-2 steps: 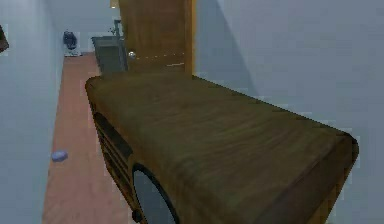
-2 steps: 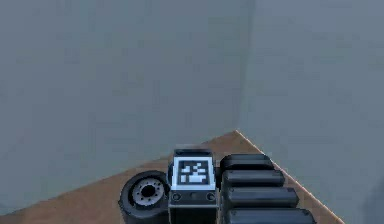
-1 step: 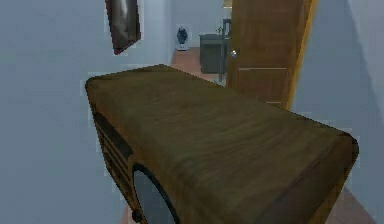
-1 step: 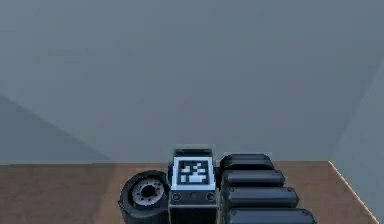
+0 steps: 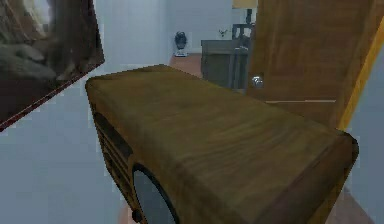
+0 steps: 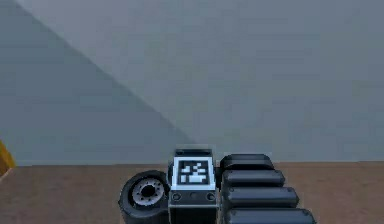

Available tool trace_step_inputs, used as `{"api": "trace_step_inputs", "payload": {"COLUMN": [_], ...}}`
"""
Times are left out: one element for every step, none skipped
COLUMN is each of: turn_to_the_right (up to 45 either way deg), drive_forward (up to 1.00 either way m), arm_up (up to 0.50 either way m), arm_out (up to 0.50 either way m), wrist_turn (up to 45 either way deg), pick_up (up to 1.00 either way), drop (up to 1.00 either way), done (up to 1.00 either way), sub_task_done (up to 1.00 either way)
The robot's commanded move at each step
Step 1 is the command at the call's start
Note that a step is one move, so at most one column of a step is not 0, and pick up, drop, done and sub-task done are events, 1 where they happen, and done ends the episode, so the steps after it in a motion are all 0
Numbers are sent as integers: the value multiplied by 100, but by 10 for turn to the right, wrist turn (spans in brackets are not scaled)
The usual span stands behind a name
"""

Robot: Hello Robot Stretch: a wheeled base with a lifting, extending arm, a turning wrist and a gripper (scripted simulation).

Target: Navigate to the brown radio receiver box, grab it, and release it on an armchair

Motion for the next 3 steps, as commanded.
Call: {"api": "trace_step_inputs", "payload": {"turn_to_the_right": [0,0,0], "drive_forward": [95,100,100], "arm_up": [0,0,0], "arm_out": [0,0,0], "wrist_turn": [0,0,0], "pick_up": [0,0,0], "drop": [0,0,0], "done": [0,0,0], "sub_task_done": [0,0,0]}}
